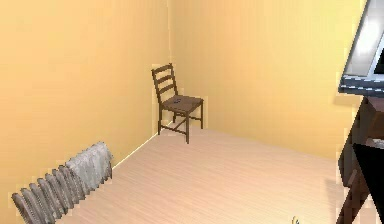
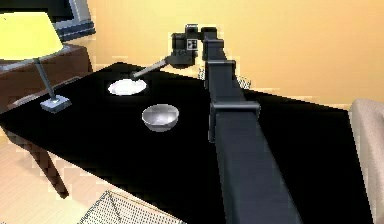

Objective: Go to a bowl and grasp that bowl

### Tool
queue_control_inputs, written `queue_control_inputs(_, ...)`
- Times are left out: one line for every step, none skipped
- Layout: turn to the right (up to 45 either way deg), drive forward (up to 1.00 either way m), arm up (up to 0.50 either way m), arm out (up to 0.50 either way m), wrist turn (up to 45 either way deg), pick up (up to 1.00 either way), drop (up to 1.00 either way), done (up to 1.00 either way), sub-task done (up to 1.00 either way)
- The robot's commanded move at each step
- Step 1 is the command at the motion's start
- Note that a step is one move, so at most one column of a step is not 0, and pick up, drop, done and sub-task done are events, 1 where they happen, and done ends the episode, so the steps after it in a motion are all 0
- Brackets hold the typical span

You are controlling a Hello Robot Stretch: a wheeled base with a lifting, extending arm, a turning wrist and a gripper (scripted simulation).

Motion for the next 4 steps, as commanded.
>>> queue_control_inputs(0.0, 0.0, 0.0, 0.0, 3.0, 0.0, 0.0, 0.0, 0.0)
queue_control_inputs(0.0, 0.0, -0.24, 0.0, 0.0, 0.0, 0.0, 0.0, 0.0)
queue_control_inputs(0.0, 0.0, 0.0, 0.0, 0.0, 1.0, 0.0, 0.0, 0.0)
queue_control_inputs(0.0, 0.0, 0.1, 0.0, 0.0, 0.0, 0.0, 0.0, 0.0)
